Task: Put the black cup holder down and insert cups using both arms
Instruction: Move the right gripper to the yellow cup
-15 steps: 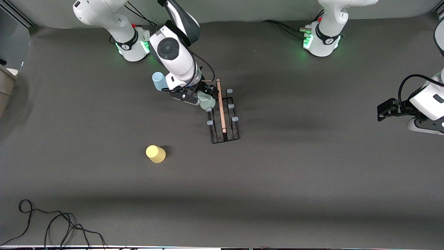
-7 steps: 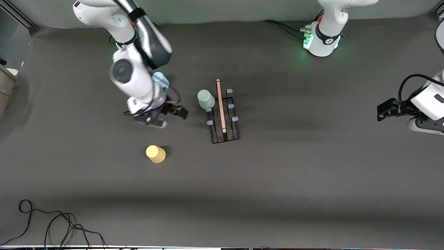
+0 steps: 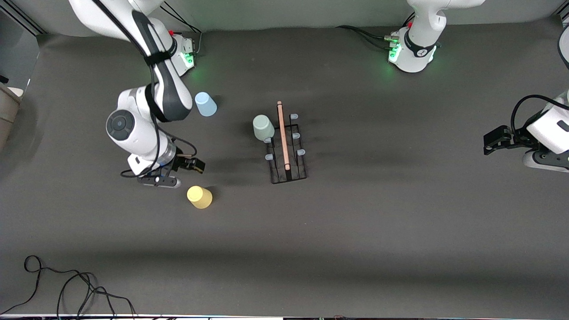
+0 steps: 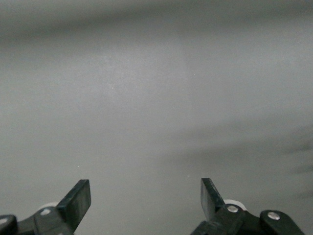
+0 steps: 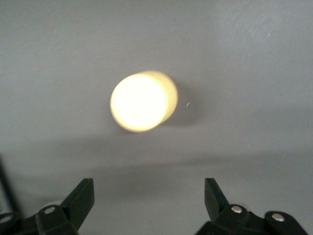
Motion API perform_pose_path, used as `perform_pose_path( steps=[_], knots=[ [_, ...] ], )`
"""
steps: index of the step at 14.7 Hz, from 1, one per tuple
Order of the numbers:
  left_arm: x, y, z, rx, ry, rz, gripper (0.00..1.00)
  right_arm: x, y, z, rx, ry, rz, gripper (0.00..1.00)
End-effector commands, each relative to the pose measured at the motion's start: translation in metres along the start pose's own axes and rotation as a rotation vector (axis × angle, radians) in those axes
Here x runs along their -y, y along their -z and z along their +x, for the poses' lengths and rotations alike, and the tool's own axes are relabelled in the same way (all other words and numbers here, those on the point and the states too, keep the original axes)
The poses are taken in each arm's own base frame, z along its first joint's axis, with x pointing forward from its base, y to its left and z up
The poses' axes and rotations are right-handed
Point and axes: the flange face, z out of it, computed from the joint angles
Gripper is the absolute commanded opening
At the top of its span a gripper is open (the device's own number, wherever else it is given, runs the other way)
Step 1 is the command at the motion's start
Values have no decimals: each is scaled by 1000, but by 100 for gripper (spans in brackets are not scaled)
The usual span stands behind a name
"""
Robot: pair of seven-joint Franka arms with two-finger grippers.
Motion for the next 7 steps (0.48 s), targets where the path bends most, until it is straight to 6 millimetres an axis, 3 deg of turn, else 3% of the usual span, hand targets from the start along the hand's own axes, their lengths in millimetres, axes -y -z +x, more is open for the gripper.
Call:
perform_pose_path(
  steps=[1,7],
  knots=[
    [0,5,-6,1,15,-11,100,-1,-23,21,-54,30,-25,100],
    [-1,3,-10,28,16,-17,100,19,-33,52,-82,-12,4,100]
  ],
)
